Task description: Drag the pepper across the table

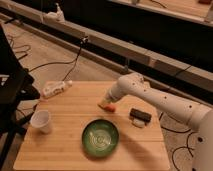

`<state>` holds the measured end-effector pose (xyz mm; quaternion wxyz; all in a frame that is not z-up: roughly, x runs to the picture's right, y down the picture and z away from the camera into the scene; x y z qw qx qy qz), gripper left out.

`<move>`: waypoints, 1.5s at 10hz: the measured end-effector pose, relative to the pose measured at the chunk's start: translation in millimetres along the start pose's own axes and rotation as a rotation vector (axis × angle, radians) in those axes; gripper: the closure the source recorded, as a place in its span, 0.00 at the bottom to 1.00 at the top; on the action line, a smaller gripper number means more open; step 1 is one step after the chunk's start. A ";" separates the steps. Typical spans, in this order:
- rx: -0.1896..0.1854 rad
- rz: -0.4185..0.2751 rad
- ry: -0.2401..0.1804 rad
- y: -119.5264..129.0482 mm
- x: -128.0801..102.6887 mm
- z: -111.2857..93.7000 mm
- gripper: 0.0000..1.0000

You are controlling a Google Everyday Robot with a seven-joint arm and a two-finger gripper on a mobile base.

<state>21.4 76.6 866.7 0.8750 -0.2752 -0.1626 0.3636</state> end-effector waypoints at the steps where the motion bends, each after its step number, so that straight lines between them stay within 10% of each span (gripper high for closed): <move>1: 0.001 0.035 0.007 -8.1 10.7 4.9 0.56; 9: -0.020 0.197 0.040 -27.2 66.1 39.3 0.57; 15: -0.005 0.202 0.071 -25.2 67.3 43.7 0.86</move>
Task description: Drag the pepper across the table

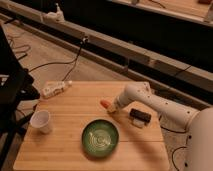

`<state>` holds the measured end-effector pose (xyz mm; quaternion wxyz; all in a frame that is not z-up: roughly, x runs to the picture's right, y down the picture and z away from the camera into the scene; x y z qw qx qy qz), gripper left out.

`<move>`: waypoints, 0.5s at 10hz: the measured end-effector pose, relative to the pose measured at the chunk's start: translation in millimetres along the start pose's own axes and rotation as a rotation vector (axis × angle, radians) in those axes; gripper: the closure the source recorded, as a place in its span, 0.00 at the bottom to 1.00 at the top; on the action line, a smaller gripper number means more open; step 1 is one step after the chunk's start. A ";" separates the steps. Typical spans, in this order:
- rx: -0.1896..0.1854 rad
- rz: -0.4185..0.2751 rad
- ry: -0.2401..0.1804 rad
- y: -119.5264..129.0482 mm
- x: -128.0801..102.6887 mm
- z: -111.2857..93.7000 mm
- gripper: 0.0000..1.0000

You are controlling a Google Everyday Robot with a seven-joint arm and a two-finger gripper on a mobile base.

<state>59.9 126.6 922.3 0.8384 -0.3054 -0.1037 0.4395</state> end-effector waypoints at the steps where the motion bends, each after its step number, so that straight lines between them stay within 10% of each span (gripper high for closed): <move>1: 0.000 -0.007 0.000 2.6 -3.4 1.1 0.86; 5: -0.031 -0.057 -0.013 14.4 -26.6 17.3 0.86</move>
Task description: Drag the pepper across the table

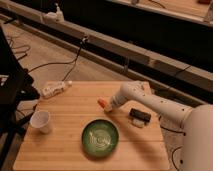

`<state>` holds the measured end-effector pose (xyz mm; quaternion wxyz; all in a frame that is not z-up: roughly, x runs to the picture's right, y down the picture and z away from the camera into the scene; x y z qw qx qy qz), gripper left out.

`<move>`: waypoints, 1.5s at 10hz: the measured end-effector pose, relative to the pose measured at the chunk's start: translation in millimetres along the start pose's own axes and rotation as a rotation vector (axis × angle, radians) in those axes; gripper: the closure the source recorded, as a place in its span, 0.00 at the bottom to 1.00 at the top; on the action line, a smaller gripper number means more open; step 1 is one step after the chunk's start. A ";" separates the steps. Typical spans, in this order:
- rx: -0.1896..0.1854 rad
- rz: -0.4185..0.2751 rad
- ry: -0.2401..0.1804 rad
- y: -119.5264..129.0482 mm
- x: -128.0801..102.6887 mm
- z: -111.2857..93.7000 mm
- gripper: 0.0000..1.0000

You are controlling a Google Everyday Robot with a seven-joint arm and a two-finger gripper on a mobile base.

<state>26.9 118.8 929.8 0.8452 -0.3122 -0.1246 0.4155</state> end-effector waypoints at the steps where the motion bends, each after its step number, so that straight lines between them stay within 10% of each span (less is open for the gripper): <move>1: -0.012 -0.020 -0.004 2.2 -9.0 6.0 0.86; 15: -0.323 -0.349 -0.132 91.7 -160.5 107.4 0.80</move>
